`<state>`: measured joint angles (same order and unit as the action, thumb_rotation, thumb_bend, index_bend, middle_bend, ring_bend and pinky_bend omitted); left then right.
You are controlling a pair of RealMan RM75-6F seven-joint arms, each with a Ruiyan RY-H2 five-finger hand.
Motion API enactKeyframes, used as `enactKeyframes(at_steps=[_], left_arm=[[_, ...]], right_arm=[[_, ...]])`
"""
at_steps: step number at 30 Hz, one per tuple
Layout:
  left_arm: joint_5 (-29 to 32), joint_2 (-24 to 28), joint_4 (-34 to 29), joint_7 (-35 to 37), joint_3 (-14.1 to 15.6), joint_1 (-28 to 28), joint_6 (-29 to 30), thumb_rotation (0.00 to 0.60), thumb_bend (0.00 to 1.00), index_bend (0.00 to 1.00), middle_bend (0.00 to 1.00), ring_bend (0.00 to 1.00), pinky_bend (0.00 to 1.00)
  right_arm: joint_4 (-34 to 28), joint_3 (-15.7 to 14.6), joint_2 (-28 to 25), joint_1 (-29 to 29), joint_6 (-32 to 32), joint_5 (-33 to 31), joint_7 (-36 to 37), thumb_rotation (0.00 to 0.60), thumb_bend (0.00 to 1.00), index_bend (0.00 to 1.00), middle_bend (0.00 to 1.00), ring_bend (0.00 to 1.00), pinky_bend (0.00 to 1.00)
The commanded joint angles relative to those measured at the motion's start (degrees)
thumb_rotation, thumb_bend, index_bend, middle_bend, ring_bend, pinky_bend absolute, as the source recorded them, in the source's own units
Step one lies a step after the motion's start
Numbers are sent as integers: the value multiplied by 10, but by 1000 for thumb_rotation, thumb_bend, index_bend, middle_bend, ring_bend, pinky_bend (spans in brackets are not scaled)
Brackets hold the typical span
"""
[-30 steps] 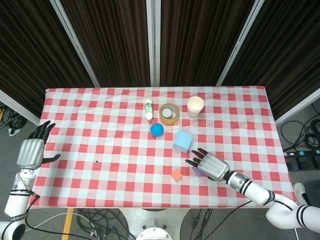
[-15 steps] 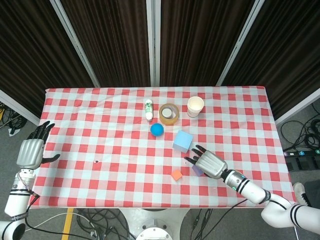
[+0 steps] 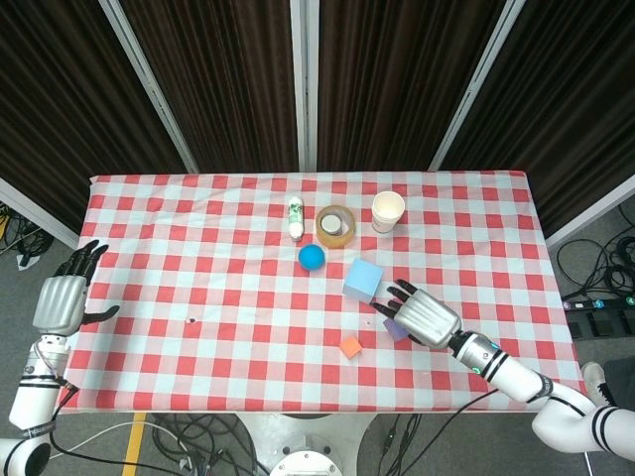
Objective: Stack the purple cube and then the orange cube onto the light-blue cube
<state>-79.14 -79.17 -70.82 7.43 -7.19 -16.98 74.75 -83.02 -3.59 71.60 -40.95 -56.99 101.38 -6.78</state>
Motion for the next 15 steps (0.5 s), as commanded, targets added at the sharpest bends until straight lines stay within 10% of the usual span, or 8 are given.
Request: enactKeyframes(at_steps=[1, 15], left_arm=[[0, -1, 0, -1, 0, 0, -1, 600, 107, 162, 174, 127, 254], [8, -6, 10, -2, -2, -1, -8, 600, 106, 162, 174, 127, 254]], right_arm=[[-1, 9, -26, -15, -21, 22, 30, 600, 168, 140, 458, 164, 164], [245, -10, 15, -148, -86, 170, 212, 600, 158, 160, 457, 164, 209]])
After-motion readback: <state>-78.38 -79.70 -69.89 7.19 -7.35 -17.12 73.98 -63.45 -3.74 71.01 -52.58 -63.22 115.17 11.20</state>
